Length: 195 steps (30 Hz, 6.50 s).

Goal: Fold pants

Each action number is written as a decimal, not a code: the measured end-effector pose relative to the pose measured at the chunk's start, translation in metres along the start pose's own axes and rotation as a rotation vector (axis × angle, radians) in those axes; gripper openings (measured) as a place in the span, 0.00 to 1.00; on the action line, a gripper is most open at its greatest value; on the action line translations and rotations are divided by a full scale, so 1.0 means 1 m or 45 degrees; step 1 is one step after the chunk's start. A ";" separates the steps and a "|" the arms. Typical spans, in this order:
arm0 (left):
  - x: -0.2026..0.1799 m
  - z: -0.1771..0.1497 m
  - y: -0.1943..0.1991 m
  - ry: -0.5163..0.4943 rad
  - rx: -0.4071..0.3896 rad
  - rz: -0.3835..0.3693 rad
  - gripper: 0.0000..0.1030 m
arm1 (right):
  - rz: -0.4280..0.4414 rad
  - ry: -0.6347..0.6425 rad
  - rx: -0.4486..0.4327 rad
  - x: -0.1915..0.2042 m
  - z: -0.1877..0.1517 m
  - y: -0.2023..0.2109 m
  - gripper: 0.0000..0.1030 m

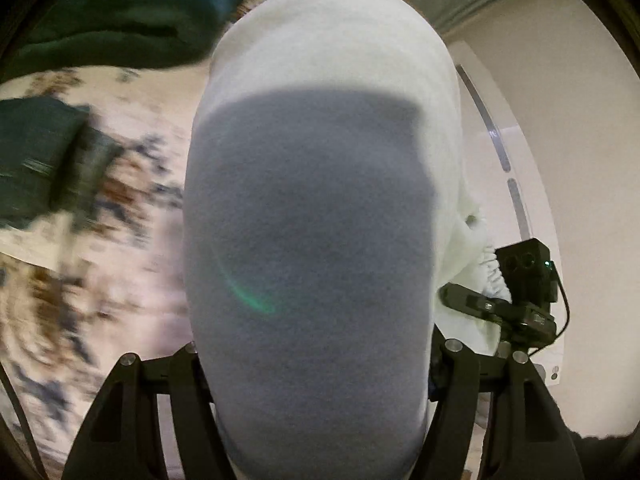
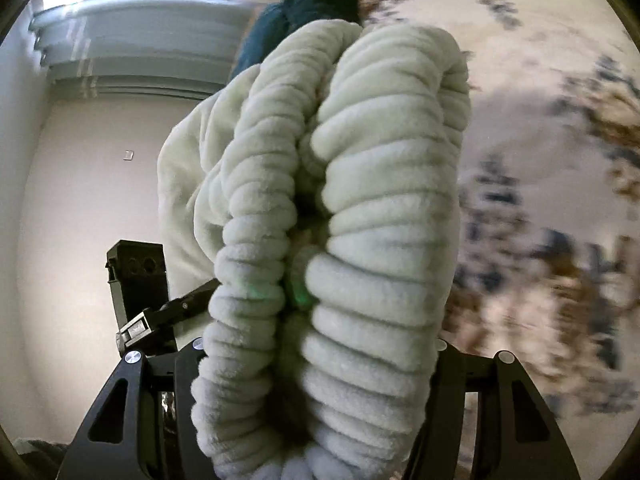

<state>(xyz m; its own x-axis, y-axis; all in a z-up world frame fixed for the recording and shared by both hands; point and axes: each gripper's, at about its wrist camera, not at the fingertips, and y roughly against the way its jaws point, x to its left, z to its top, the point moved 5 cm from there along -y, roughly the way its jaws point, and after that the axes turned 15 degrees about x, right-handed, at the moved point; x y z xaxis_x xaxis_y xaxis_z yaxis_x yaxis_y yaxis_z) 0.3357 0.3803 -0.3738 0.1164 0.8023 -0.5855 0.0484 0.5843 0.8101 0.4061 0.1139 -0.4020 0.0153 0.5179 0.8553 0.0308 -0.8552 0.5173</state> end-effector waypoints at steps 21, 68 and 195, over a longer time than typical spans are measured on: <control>0.370 0.121 0.162 0.082 -0.018 0.031 0.65 | -0.049 0.053 0.094 0.194 0.188 -0.437 0.61; 0.180 -0.172 0.337 0.120 -0.584 0.876 1.00 | -1.287 0.281 -0.519 0.503 -0.166 -0.200 0.97; 0.127 -0.251 0.411 0.008 -0.712 0.930 1.00 | -1.274 0.323 -0.670 0.616 -0.339 -0.161 1.00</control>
<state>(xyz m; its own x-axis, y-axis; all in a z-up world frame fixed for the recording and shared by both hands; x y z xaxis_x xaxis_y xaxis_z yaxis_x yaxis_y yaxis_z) 0.1213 0.7537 -0.1225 -0.0759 0.9950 0.0646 -0.5223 -0.0949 0.8475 0.0713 0.5643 0.0510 0.0167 0.9998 0.0070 -0.5048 0.0024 0.8633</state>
